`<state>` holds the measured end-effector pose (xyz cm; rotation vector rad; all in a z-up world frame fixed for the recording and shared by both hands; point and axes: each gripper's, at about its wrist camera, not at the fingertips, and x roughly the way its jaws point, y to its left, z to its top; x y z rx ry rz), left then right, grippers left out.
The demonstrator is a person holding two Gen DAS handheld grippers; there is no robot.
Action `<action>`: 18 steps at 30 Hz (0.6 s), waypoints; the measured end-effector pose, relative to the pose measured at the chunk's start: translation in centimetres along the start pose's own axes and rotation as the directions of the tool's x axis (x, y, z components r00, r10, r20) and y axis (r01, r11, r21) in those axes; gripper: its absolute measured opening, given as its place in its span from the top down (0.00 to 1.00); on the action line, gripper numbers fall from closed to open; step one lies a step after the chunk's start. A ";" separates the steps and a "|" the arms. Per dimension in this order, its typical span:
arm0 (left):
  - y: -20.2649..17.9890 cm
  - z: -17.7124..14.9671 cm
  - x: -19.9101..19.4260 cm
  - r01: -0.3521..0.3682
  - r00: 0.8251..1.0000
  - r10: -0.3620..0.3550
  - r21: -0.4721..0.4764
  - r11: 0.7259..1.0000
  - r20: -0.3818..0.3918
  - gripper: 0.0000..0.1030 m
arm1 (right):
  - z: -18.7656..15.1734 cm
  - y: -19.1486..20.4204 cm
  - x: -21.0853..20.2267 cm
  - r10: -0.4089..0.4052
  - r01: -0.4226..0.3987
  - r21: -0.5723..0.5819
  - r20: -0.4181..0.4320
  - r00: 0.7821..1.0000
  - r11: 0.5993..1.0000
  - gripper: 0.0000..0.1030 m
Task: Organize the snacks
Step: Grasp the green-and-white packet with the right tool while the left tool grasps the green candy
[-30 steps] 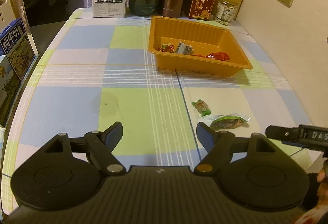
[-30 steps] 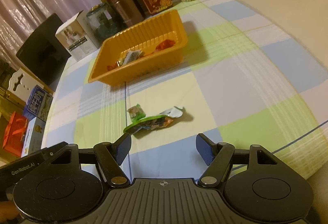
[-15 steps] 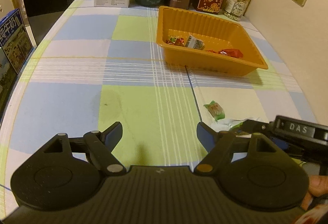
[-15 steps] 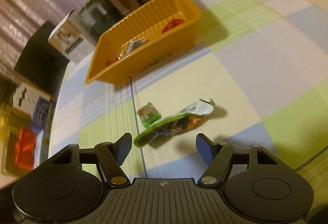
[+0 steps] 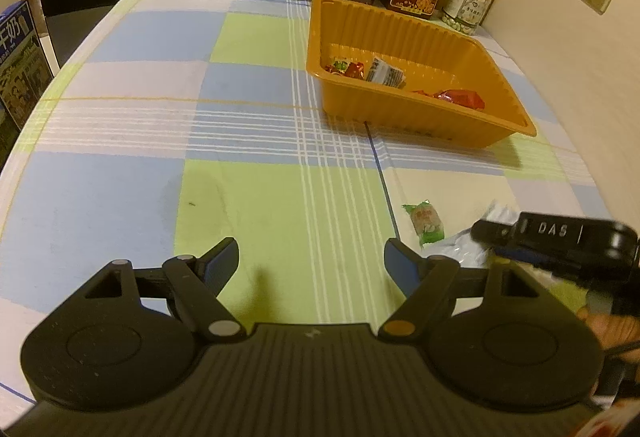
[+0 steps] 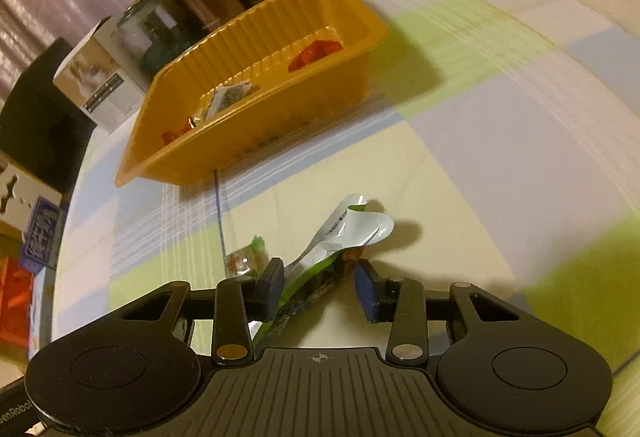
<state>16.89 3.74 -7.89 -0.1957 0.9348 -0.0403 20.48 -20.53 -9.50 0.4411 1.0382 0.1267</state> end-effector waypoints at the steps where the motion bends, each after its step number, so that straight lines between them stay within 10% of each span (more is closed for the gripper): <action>1: 0.0 0.0 0.1 0.002 1.000 -0.002 0.002 1.000 -0.002 0.25 | 0.3 0.1 0.0 -0.015 0.015 -0.025 0.003 1.000 1.000 0.69; 11: -1.6 0.9 1.9 0.016 1.000 -0.016 0.054 0.998 -0.003 0.25 | 4.1 -1.1 0.7 -0.094 0.097 -0.189 0.024 0.995 0.977 0.72; 15: -2.0 0.9 2.5 0.014 1.000 -0.013 0.053 0.998 -0.006 0.25 | 3.8 -1.2 0.6 -0.104 0.108 -0.148 0.029 0.994 0.983 0.46; 18: -2.2 0.9 2.8 0.009 1.000 -0.009 0.057 0.998 -0.004 0.25 | 3.2 -0.3 1.0 -0.100 0.105 -0.153 0.041 0.994 0.983 0.45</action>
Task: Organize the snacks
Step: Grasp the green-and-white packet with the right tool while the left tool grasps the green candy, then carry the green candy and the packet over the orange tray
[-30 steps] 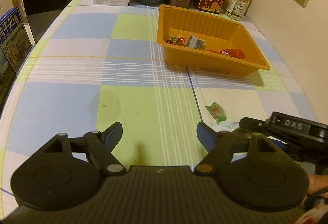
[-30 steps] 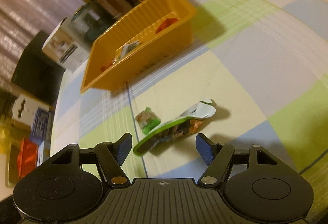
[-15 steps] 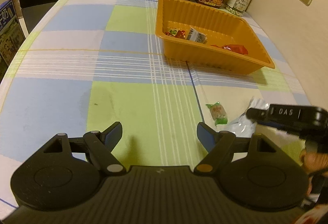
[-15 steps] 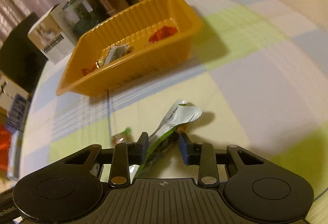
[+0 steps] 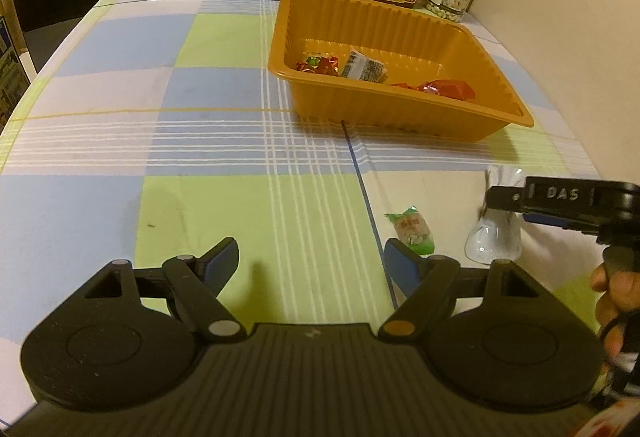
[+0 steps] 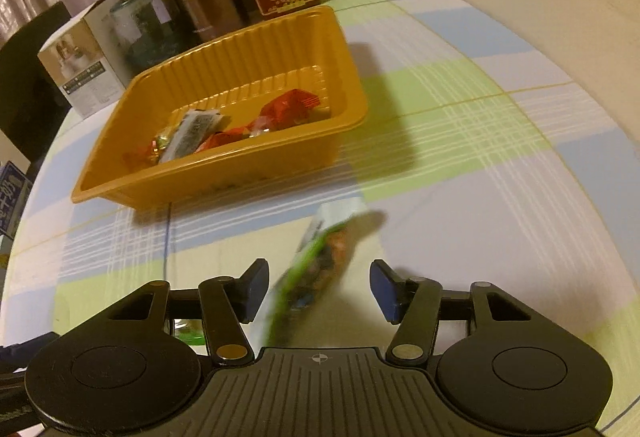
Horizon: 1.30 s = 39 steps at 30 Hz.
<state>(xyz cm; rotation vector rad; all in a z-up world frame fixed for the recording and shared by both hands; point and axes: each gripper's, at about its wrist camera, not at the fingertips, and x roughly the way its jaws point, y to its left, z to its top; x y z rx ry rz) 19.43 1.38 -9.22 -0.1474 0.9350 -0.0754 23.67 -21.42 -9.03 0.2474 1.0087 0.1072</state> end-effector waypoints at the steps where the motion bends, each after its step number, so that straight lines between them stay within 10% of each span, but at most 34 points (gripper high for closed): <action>1: 0.0 0.0 0.1 0.001 1.000 -0.001 0.000 1.000 -0.001 0.25 | -0.1 0.5 0.1 -0.007 0.008 -0.012 0.007 1.000 1.000 0.45; 13: -2.2 -0.4 1.6 0.096 0.995 -0.096 0.042 0.995 0.008 0.31 | -1.5 1.4 0.9 -0.062 0.068 -0.197 0.036 0.997 0.978 0.75; 27: -6.9 -0.5 4.9 0.083 0.995 -0.087 0.109 0.991 0.037 0.76 | -1.5 -1.4 -0.3 -0.039 0.042 -0.125 0.033 0.999 0.991 0.76; 39: -6.0 -1.0 2.9 0.063 0.996 -0.069 0.120 0.991 0.049 0.81 | -1.7 -1.2 -1.3 -0.011 0.017 -0.121 0.045 0.999 0.992 0.76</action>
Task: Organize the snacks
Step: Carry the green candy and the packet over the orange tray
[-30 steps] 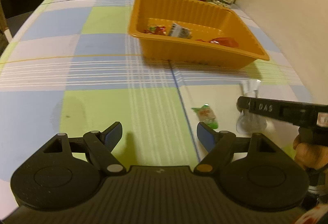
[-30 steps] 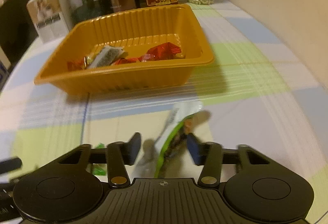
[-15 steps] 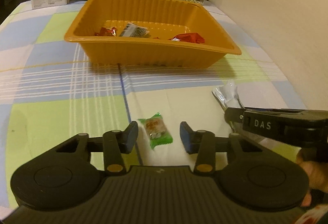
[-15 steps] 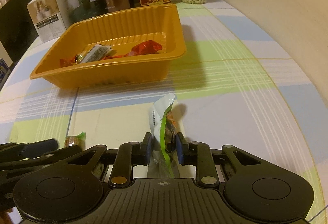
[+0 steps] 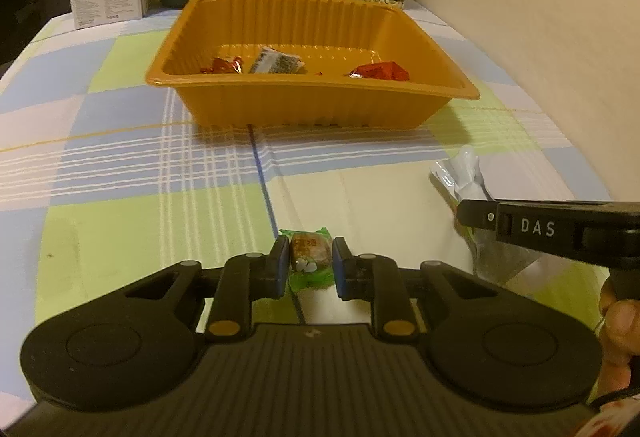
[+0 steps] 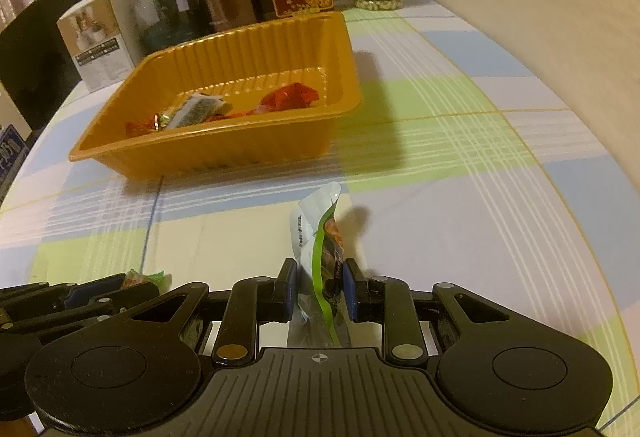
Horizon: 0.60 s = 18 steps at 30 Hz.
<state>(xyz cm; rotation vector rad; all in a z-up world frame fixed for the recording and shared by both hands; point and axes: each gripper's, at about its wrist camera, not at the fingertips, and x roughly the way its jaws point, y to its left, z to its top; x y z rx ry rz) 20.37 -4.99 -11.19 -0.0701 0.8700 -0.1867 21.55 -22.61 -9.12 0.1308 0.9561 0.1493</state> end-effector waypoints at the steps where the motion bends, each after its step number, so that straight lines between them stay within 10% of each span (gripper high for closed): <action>1: 0.1 0.0 -0.3 -0.003 1.000 0.003 -0.003 1.000 0.002 0.81 | 0.0 0.2 -0.2 0.005 -0.005 -0.001 0.002 1.000 1.000 0.76; 18: 0.4 0.6 -6.0 -0.018 0.999 0.019 -0.020 1.000 0.046 0.81 | -0.2 2.5 -5.6 0.062 -0.061 -0.028 0.049 0.997 0.998 0.76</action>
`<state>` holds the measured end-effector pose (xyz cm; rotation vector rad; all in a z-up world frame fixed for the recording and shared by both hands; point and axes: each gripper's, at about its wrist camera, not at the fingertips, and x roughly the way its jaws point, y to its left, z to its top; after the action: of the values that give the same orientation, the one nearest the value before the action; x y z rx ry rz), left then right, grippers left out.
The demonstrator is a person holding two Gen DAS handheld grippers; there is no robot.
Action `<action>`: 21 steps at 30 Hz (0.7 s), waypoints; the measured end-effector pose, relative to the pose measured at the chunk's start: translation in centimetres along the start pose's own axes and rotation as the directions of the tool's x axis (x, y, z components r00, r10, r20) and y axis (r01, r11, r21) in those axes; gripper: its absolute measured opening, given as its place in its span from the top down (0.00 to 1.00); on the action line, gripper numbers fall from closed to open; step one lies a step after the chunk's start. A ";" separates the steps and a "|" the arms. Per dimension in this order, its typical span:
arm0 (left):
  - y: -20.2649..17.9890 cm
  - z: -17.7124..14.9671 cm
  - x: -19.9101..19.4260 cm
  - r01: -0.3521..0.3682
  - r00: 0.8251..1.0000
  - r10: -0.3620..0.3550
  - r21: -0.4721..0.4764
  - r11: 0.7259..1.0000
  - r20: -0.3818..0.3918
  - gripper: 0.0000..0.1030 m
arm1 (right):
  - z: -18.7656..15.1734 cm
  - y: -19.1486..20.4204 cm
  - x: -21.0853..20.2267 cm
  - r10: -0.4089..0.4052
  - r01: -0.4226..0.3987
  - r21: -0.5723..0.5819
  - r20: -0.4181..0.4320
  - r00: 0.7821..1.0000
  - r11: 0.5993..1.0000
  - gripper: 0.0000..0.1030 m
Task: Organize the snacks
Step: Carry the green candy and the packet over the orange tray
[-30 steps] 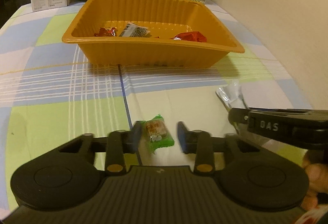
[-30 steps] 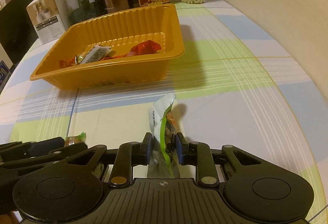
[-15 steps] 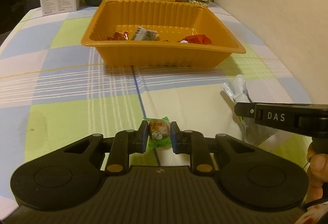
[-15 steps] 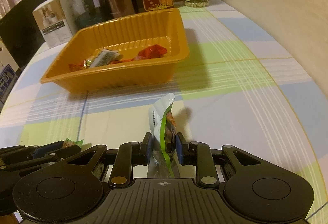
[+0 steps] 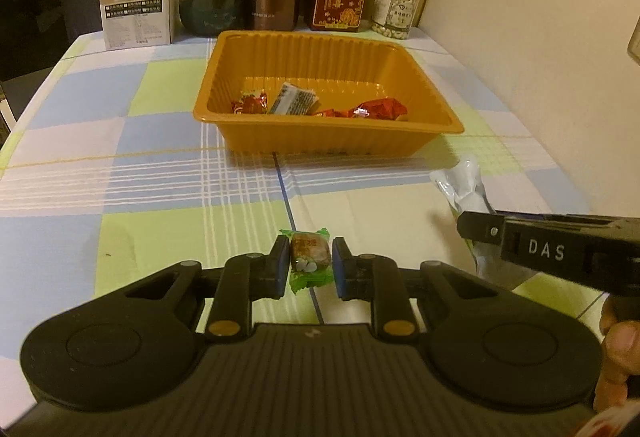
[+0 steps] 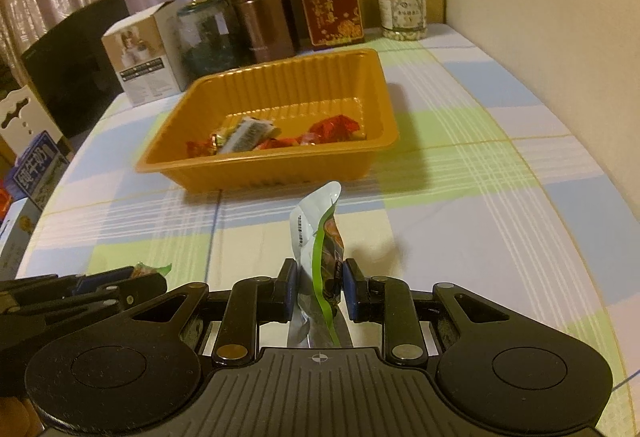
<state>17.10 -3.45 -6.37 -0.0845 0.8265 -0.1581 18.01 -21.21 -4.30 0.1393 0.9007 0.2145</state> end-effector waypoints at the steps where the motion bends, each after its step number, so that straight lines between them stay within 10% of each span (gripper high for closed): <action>1: 0.0 0.0 -0.3 0.002 1.000 -0.002 0.000 1.000 0.003 0.81 | 0.0 0.1 -0.3 0.003 -0.003 -0.001 0.002 1.000 1.000 0.76; 21: -0.6 1.9 -2.7 0.030 0.999 -0.030 0.019 0.999 0.044 0.81 | 1.4 0.3 -3.6 0.010 -0.009 -0.032 0.050 0.999 0.999 0.76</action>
<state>16.59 -3.58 -3.02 -0.0831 0.7793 -0.1913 16.89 -21.82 -0.69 0.1195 0.8464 0.2330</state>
